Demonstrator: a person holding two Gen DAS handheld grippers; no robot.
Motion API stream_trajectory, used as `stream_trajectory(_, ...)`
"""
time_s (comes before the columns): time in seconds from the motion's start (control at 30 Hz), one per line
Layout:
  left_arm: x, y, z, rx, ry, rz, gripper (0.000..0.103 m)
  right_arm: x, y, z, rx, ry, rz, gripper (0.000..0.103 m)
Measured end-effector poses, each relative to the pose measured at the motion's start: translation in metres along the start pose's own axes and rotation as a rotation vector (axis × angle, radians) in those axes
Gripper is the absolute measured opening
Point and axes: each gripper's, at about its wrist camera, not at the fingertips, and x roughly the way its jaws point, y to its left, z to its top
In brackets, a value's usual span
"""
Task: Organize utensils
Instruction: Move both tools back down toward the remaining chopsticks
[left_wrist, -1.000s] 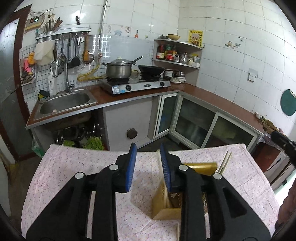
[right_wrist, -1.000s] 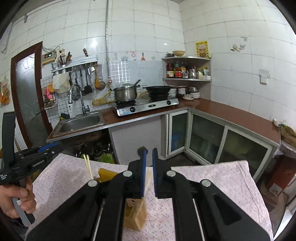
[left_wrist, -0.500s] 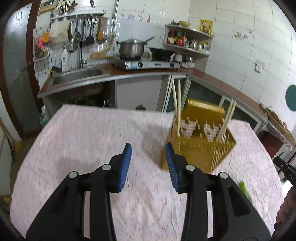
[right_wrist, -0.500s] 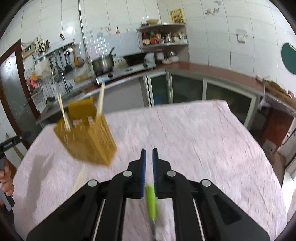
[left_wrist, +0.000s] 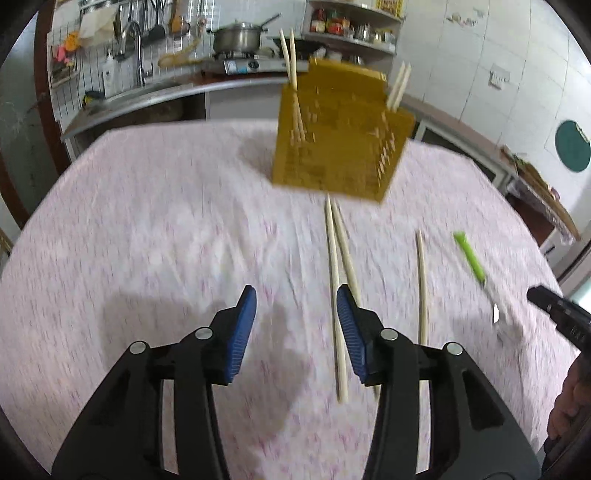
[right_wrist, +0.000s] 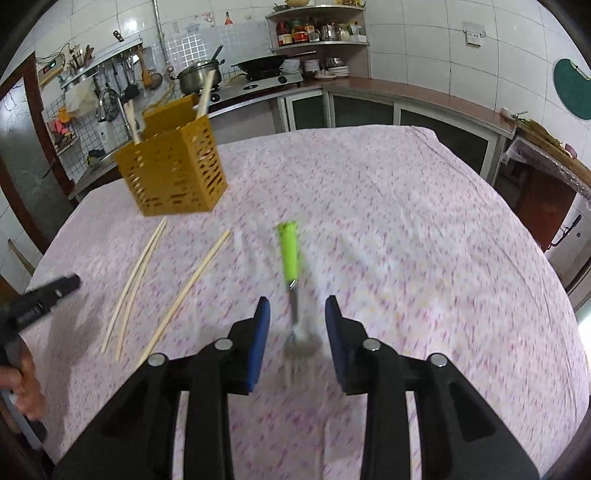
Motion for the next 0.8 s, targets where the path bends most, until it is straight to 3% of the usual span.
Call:
stream_trajectory(0.23, 0.001, -0.002, -0.042, 0.023, 0.061, -0.047, 0.044, -0.005, 0.047, -0.04, -0.022, 0.044, 0.051, 0.035)
stream_trajectory(0.53, 0.016, -0.006, -0.039, 0.054, 0.106, -0.115, 0.044, 0.007, 0.099, -0.049, -0.06, 0.067, 0.035, 0.035)
stream_trajectory(0.8, 0.037, -0.01, -0.025, 0.076, 0.121, -0.091, 0.044, 0.031, 0.107, -0.032, -0.066, 0.1, 0.024, 0.035)
